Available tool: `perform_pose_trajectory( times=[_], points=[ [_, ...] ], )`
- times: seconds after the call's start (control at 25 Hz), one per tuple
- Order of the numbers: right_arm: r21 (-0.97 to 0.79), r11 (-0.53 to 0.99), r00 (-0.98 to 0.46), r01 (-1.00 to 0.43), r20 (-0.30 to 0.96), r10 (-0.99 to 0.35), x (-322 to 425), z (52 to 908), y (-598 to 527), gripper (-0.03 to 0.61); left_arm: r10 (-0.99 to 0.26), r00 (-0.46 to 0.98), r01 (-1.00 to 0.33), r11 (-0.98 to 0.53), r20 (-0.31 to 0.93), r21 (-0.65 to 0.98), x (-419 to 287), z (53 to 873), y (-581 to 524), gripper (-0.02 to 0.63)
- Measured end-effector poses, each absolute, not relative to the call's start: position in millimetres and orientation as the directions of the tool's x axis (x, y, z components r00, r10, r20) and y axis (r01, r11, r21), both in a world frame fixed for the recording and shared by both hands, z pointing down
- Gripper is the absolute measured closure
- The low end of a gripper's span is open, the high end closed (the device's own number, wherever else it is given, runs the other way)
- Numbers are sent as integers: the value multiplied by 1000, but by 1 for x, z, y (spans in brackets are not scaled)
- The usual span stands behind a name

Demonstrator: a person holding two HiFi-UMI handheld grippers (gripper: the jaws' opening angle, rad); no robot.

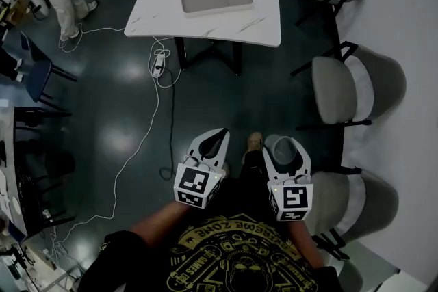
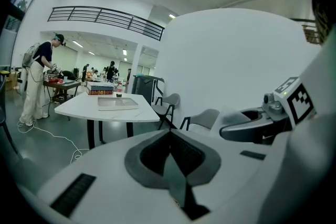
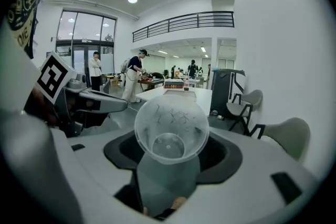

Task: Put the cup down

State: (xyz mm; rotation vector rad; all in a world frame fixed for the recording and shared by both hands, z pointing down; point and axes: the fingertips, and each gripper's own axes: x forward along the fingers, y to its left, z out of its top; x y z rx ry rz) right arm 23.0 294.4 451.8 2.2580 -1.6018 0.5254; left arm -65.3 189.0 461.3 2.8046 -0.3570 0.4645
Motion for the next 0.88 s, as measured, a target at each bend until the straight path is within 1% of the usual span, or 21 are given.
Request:
perform_pose_trajectory(
  times=[0.2,0.4,0.6,0.88],
  points=[
    [34,-222,211,-974,478,-853,46,461,264,305,-253,897,-346,-912,362,222,-42,462,165,603],
    [36,-140,140,-989,487,-862,85,457,233,305,-317,874,-413,-884,368,221,-7,454,143,603],
    [39,-75,85,-996,477,-875,122,450,206,305,-385,844,-486,-844,373,229,19,450,123,603],
    [21,-9,18,-1000,455,-890,161,443,181,305,-457,813,-551,-804,362,222,49,439,107,603]
  ],
)
